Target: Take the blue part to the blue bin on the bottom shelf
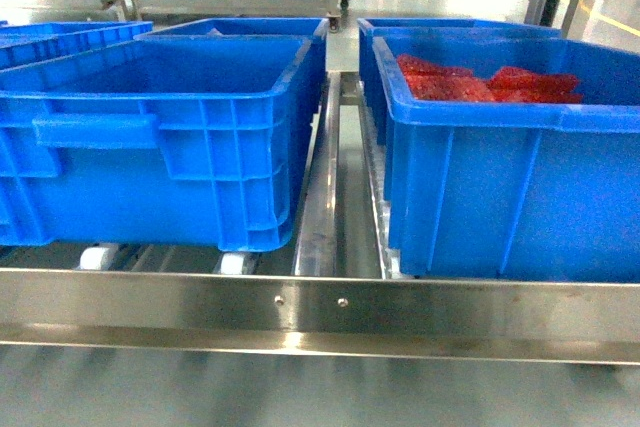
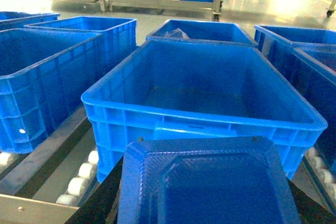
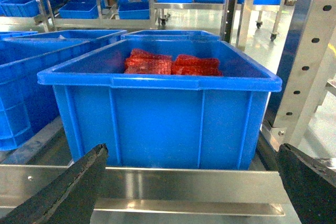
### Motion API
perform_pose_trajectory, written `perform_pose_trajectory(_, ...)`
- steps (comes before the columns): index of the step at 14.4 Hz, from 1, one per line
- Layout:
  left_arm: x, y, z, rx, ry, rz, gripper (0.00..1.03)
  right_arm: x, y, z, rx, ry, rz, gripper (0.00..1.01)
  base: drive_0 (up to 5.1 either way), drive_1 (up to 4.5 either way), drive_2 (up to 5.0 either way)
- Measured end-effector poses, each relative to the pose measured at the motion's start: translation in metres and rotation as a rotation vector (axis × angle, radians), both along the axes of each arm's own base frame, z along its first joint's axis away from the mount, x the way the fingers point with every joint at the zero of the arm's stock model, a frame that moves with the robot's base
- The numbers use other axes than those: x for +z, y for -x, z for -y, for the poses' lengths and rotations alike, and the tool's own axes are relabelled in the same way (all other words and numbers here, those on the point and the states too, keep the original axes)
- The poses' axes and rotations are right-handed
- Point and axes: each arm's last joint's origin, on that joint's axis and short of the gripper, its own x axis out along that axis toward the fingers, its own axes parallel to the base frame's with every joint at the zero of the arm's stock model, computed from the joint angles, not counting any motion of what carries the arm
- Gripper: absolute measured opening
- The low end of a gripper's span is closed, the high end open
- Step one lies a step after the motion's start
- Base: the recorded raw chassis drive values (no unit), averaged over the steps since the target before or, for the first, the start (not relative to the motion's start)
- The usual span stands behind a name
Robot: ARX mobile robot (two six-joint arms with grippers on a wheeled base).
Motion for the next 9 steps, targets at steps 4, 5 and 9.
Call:
perform_pose_trajectory(4,0.0002,0.0,0.0,0.0,0.001,0.002,0.43,0.0001,0.0,0.0,0.0,0.0,0.001,0.98,0.0,4.08,-4.0)
perform_pose_trajectory(5,-0.0001,0.0,0.0,0.0,0.0,-0.001,0.43,-0.0001,0.0,0.0,0.0,0.0,-0.001,0.98,0.0,4.08,-4.0)
perform_pose_trajectory(9,0.0,0.0,0.0,0.0,0.0,0.0,0.43,0.0002,0.0,0.0,0.0,0.0,0.002,0.98,0.0,4.08,-4.0)
